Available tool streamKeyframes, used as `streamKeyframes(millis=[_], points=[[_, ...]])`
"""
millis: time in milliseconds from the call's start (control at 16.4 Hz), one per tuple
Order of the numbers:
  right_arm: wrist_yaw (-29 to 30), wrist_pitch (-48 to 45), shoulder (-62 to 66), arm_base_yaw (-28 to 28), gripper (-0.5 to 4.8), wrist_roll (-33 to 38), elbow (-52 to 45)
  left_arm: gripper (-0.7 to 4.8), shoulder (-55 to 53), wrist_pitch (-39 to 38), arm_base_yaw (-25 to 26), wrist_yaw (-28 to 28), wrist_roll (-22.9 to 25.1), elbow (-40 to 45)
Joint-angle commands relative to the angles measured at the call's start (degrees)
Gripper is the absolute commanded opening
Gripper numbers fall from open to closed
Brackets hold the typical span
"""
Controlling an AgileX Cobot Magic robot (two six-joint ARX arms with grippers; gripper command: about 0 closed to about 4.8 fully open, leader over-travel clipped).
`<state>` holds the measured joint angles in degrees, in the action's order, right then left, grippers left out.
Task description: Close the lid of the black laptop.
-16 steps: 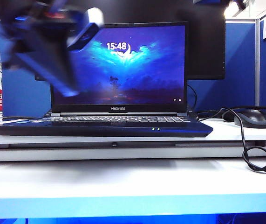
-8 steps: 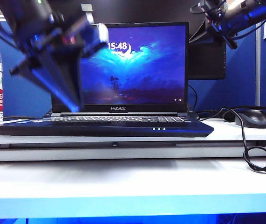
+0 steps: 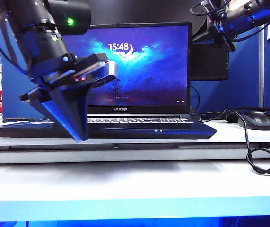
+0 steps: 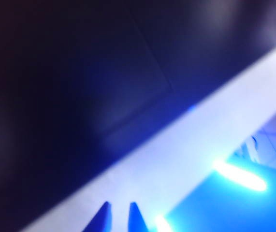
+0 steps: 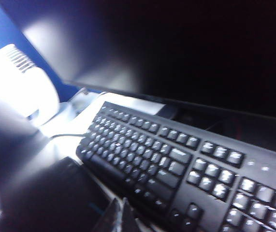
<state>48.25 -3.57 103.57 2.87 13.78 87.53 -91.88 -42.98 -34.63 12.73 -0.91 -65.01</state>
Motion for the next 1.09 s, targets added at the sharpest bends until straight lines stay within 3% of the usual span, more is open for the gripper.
streamKeyframes(millis=[61,791,1095], points=[[2.0,-0.5,-0.2,0.1,-0.08,-0.3,0.4,0.60,0.2,2.0,0.0,-3.1,0.1,-0.2],[12.1,8.1,-0.3,3.6,-0.08,-1.6,0.4,0.60,0.2,6.6,0.0,-6.1,-1.1,-0.2],[12.2,14.5,-0.3,6.8,-0.08,-4.5,0.4,0.60,0.2,6.9,0.0,-6.1,-1.2,-0.2]])
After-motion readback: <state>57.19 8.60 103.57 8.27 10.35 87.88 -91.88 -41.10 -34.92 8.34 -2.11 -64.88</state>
